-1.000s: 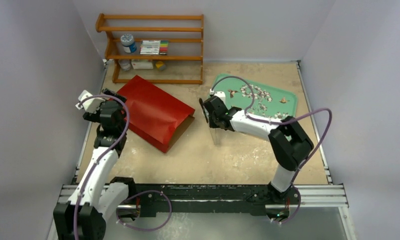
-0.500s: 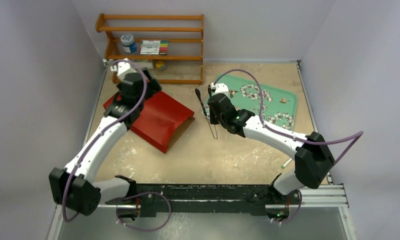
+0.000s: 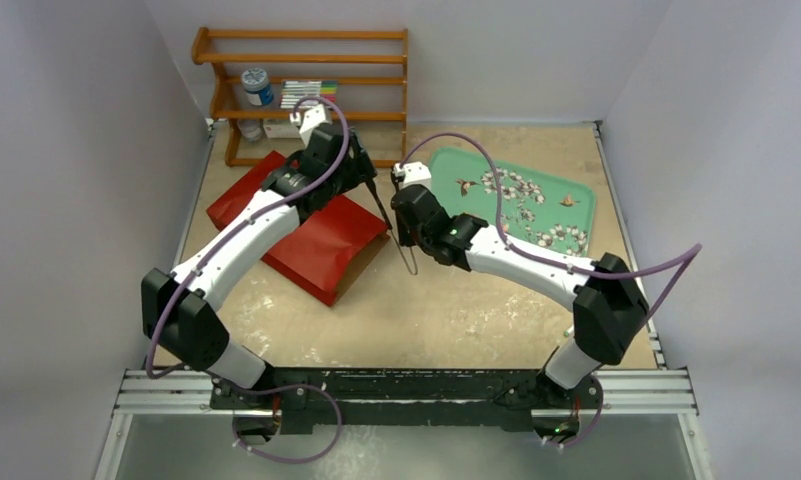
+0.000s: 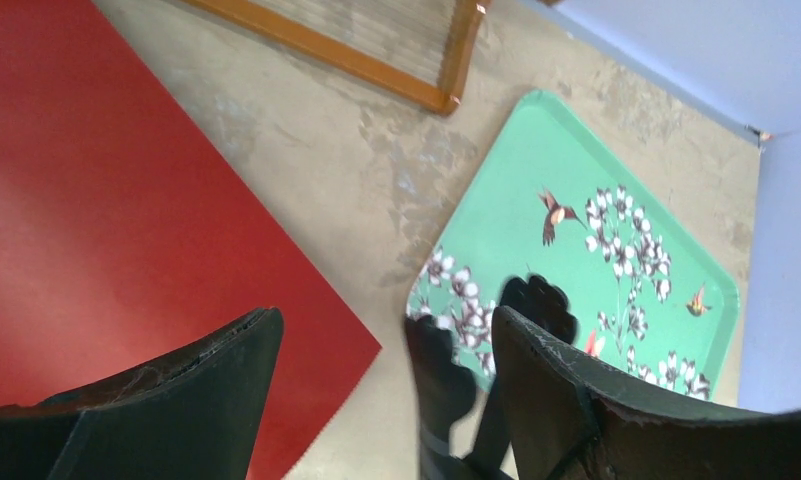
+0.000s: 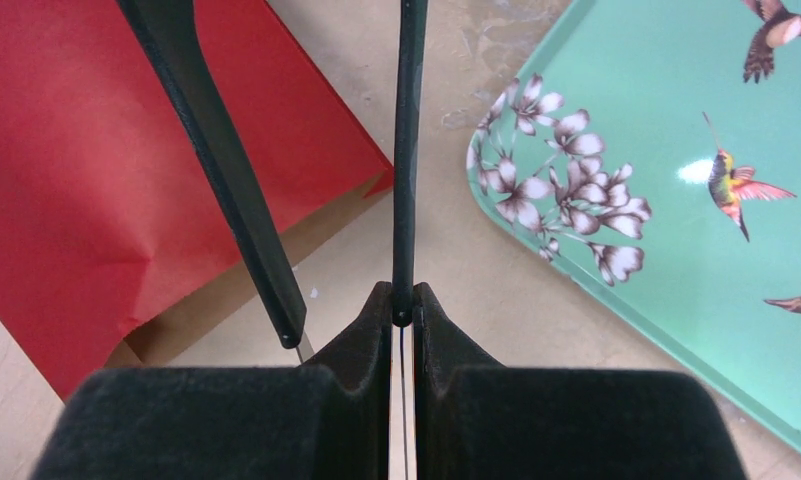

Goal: Take the fake bread out of the paper bag
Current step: Adjust the clamp.

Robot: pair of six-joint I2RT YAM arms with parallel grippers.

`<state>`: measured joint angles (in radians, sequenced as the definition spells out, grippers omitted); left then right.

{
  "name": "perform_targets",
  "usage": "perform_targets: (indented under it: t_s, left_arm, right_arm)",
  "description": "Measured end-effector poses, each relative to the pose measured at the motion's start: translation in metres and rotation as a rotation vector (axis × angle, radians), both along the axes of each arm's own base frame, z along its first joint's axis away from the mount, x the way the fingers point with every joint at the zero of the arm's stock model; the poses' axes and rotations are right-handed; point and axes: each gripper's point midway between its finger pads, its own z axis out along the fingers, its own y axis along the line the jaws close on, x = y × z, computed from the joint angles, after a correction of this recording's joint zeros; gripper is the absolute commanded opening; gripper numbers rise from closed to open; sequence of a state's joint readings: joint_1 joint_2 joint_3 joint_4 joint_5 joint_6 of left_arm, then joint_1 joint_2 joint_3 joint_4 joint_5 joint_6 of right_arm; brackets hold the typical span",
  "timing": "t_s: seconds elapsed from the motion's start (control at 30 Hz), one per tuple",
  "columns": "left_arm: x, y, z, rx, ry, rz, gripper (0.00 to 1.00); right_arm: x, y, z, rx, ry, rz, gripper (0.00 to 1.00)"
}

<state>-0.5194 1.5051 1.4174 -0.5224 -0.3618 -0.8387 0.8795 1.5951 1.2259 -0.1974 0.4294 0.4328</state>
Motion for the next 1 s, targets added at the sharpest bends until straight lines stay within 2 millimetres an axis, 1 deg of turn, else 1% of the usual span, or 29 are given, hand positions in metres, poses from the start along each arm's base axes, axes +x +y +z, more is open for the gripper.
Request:
perform_targets:
  t_s: [0.1, 0.17, 0.3, 0.43, 0.5, 0.6, 0.8, 0.83, 1.0]
  left_arm:
    - [-0.003, -0.014, -0.005, 0.002, 0.029, -0.021, 0.76]
    - [-0.006, -0.019, -0.009, 0.010, 0.046, -0.032, 0.75]
    - [-0.011, -0.016, -0.015, 0.028, 0.076, -0.026, 0.72]
    - [-0.014, -0.012, -0.019, 0.041, 0.097, -0.013, 0.67]
    - [-0.015, -0.011, -0.020, 0.041, 0.101, -0.006, 0.60]
    - [-0.016, -0.011, -0.022, 0.037, 0.106, -0.002, 0.44]
    - [-0.016, -0.012, -0.023, 0.016, 0.111, 0.014, 0.03]
    - [-0.016, -0.011, -0.024, 0.013, 0.112, 0.022, 0.00]
    - [-0.020, -0.003, -0.029, 0.004, 0.110, 0.068, 0.00]
  right_arm:
    - [0.002, 0.008, -0.004, -0.009, 0.004, 0.009, 0.00]
    - [0.004, 0.012, -0.006, -0.016, 0.007, 0.015, 0.00]
    - [0.004, 0.016, -0.003, -0.013, 0.002, 0.019, 0.00]
    - [0.007, 0.017, 0.003, -0.004, -0.012, 0.013, 0.00]
    - [0.008, 0.017, 0.005, -0.005, -0.019, 0.006, 0.00]
    - [0.010, 0.017, 0.008, -0.003, -0.025, 0.001, 0.00]
    - [0.011, 0.019, 0.010, 0.002, -0.027, 0.004, 0.00]
    - [0.011, 0.019, 0.010, -0.004, -0.023, 0.004, 0.00]
    - [0.012, 0.023, -0.004, -0.030, 0.010, 0.013, 0.00]
